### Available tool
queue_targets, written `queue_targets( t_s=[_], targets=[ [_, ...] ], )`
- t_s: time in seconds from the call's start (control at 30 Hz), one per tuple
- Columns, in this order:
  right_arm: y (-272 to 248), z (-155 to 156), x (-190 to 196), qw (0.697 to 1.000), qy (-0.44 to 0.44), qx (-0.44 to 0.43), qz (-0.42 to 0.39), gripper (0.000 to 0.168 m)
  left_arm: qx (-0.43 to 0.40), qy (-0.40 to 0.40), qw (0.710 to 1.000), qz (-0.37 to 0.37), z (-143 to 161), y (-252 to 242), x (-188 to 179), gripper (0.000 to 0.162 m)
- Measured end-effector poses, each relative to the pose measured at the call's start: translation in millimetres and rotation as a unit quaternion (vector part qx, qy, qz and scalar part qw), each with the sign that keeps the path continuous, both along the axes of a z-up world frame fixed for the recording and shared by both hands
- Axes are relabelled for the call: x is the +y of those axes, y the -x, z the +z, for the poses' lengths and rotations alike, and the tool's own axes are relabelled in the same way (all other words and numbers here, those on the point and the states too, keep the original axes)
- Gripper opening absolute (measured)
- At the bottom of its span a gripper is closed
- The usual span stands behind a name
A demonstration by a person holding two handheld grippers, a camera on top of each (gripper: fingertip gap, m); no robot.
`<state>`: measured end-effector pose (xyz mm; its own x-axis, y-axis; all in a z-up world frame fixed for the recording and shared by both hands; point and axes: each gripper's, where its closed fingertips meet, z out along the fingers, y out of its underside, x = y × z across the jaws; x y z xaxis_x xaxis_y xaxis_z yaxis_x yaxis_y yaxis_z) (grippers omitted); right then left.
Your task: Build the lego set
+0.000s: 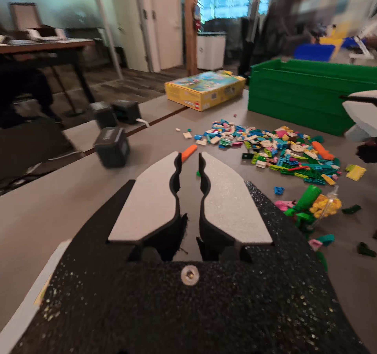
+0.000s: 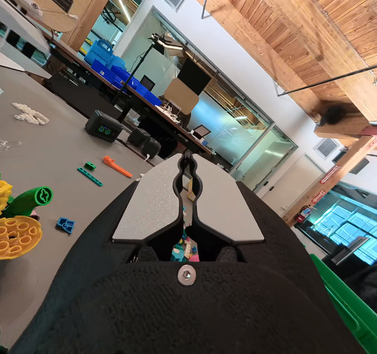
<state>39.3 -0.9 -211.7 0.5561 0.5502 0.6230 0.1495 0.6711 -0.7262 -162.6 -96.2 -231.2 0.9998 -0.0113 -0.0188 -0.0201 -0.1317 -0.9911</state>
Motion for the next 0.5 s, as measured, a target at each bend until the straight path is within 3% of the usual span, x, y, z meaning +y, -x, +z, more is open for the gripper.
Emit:
queue_targets(
  t_s=[0.17,0.23,0.33,0.5],
  targets=[
    [0,0,1,1.0,-0.01,0.009,-0.014,0.003,0.027,-0.103,0.992,0.07,-8,19,-45,0.011],
    [-2,1,5,1.0,-0.009,0.018,-0.023,0.002,0.022,-0.12,0.991,0.048,-14,13,-48,0.0],
    [-7,3,11,0.998,-0.009,0.037,-0.043,0.002,-0.018,-0.135,0.991,0.019,-16,7,-47,0.001],
    [-13,7,14,0.996,-0.011,0.06,-0.062,0.002,0.053,-0.151,0.987,0.016,-13,-6,-50,0.0]
  ],
)
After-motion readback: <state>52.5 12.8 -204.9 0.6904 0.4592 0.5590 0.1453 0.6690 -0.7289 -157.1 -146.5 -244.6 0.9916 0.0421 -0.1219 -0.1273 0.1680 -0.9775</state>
